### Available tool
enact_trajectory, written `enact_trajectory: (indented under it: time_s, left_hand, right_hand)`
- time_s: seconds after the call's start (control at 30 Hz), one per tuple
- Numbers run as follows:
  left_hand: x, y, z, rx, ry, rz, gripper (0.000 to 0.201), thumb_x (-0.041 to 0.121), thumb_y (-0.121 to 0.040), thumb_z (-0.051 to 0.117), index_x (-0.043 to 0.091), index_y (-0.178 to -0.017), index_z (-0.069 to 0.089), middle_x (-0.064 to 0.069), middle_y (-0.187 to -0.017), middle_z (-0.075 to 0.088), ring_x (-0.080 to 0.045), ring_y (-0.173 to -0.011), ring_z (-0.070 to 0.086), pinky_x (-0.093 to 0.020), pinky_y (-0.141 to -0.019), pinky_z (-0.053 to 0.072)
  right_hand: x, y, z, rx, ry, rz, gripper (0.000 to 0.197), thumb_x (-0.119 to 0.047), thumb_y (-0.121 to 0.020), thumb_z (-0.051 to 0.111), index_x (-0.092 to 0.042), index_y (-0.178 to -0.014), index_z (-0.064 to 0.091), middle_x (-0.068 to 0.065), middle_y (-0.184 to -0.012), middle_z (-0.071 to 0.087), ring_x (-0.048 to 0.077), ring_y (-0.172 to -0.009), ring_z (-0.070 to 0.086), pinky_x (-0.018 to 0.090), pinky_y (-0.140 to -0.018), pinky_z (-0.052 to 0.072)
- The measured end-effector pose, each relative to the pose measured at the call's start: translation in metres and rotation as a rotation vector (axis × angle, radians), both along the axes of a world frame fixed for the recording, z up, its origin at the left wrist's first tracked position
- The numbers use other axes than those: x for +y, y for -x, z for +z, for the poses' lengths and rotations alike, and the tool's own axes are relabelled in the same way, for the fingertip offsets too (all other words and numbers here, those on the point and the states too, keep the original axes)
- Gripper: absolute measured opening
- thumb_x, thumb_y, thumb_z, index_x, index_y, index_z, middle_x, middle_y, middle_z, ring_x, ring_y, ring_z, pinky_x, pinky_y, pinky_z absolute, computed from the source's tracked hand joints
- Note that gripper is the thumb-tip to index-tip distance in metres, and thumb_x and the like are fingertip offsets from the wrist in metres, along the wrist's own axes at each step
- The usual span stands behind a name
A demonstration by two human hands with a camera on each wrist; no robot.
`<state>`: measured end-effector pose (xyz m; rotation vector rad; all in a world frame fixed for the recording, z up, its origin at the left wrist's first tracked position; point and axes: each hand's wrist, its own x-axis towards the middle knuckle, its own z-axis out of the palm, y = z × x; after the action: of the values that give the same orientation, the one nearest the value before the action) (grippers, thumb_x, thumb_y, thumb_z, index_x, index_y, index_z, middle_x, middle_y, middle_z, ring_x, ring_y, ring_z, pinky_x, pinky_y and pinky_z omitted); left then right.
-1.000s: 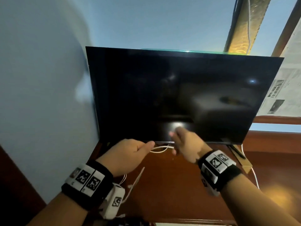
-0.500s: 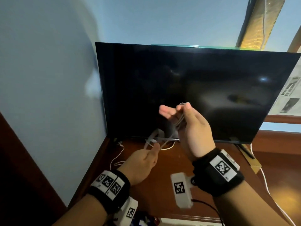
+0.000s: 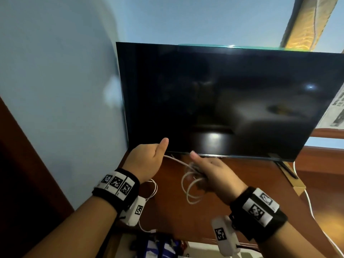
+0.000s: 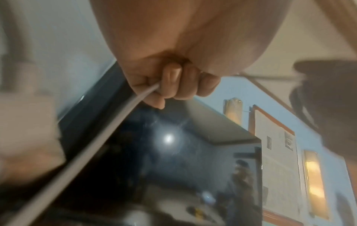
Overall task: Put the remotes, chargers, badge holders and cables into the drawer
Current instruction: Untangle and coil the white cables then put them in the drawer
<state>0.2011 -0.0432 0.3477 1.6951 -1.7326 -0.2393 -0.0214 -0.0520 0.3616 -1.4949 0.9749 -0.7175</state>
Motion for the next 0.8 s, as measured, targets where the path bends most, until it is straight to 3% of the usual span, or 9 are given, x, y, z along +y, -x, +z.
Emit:
enact_trajectory:
  time_s: [0.07, 0.13, 0.23, 0.3, 0.37, 0.43, 0.53, 0.7, 0.8]
  left_hand:
    - [-0.001, 0.004, -0.012, 0.146, -0.064, -0.036, 0.067, 0.064, -0.106, 0.022, 0.017, -0.06, 0.038, 0.006, -0.051, 0.034, -0.013, -0.045, 0.034, -0.033, -0.051, 0.032]
    - [0.002, 0.012, -0.023, 0.31, -0.156, -0.09, 0.066, 0.067, -0.103, 0.02, 0.019, -0.063, 0.037, 0.006, -0.054, 0.029, -0.013, -0.046, 0.027, -0.032, -0.051, 0.028]
    - [0.014, 0.029, -0.033, 0.384, -0.317, -0.188, 0.065, 0.07, -0.102, 0.02, 0.021, -0.065, 0.042, 0.003, -0.058, 0.033, -0.016, -0.051, 0.033, -0.034, -0.054, 0.035]
    - [0.025, 0.039, -0.036, 0.32, -0.386, -0.236, 0.064, 0.069, -0.102, 0.02, 0.023, -0.068, 0.048, 0.0, -0.064, 0.042, -0.018, -0.058, 0.043, -0.035, -0.063, 0.044]
    - [0.036, 0.045, -0.036, 0.298, -0.414, -0.261, 0.062, 0.07, -0.101, 0.02, 0.025, -0.074, 0.053, 0.002, -0.067, 0.047, -0.014, -0.061, 0.049, -0.034, -0.066, 0.048]
    - [0.044, 0.047, -0.03, 0.279, -0.391, -0.284, 0.062, 0.071, -0.101, 0.021, 0.025, -0.079, 0.057, 0.007, -0.066, 0.049, -0.008, -0.059, 0.05, -0.032, -0.065, 0.048]
    - [0.051, 0.047, -0.018, 0.222, -0.312, -0.267, 0.062, 0.068, -0.102, 0.022, 0.024, -0.08, 0.059, 0.011, -0.058, 0.048, -0.004, -0.054, 0.047, -0.028, -0.061, 0.044]
    - [0.053, 0.04, -0.001, 0.175, -0.178, -0.194, 0.062, 0.078, -0.092, 0.019, 0.029, -0.097, 0.058, 0.013, -0.051, 0.045, -0.003, -0.047, 0.041, -0.018, -0.05, 0.035]
    - [0.046, 0.041, 0.007, 0.281, -0.057, -0.142, 0.05, 0.064, -0.102, 0.021, 0.028, -0.105, 0.055, 0.011, -0.049, 0.042, -0.004, -0.041, 0.037, -0.017, -0.044, 0.031]
  right_hand:
    - [0.005, -0.004, 0.015, -0.304, -0.034, -0.019, 0.041, -0.037, -0.099, 0.059, -0.008, -0.07, 0.063, 0.0, -0.048, 0.048, 0.015, -0.042, 0.033, 0.022, -0.047, 0.033]
    - [0.004, -0.007, 0.027, -0.557, 0.013, -0.013, 0.043, -0.028, -0.102, 0.055, -0.011, -0.063, 0.055, 0.004, -0.047, 0.033, 0.02, -0.044, 0.027, 0.026, -0.055, 0.042]
    - [-0.006, -0.005, 0.037, -0.699, 0.025, -0.103, 0.043, -0.038, -0.108, 0.045, -0.015, -0.072, 0.049, 0.004, -0.058, 0.032, 0.018, -0.051, 0.031, 0.031, -0.074, 0.05]
    - [-0.014, -0.005, 0.041, -0.71, 0.004, -0.218, 0.044, -0.053, -0.103, 0.047, -0.014, -0.084, 0.051, 0.002, -0.063, 0.035, 0.017, -0.056, 0.035, 0.033, -0.084, 0.048]
    - [-0.018, -0.004, 0.039, -0.717, -0.01, -0.305, 0.051, -0.062, -0.091, 0.056, -0.012, -0.095, 0.053, -0.001, -0.064, 0.035, 0.014, -0.06, 0.035, 0.032, -0.086, 0.048]
    - [-0.021, -0.003, 0.032, -0.698, 0.042, -0.298, 0.039, -0.052, -0.086, 0.065, -0.014, -0.09, 0.055, -0.002, -0.065, 0.04, 0.01, -0.063, 0.04, 0.03, -0.082, 0.046]
    - [-0.024, 0.001, 0.02, -0.522, 0.197, -0.321, 0.023, -0.029, -0.096, 0.068, -0.006, -0.096, 0.062, 0.003, -0.066, 0.053, 0.014, -0.062, 0.05, 0.039, -0.085, 0.049]
    - [-0.03, 0.006, 0.008, -0.376, 0.23, -0.408, 0.035, -0.028, -0.103, 0.059, 0.006, -0.096, 0.06, 0.002, -0.053, 0.051, 0.014, -0.047, 0.05, 0.044, -0.069, 0.05]
    - [-0.021, -0.004, 0.003, -0.307, 0.18, -0.326, 0.035, -0.034, -0.104, 0.058, -0.005, -0.085, 0.061, 0.006, -0.051, 0.049, 0.018, -0.046, 0.044, 0.035, -0.055, 0.041]
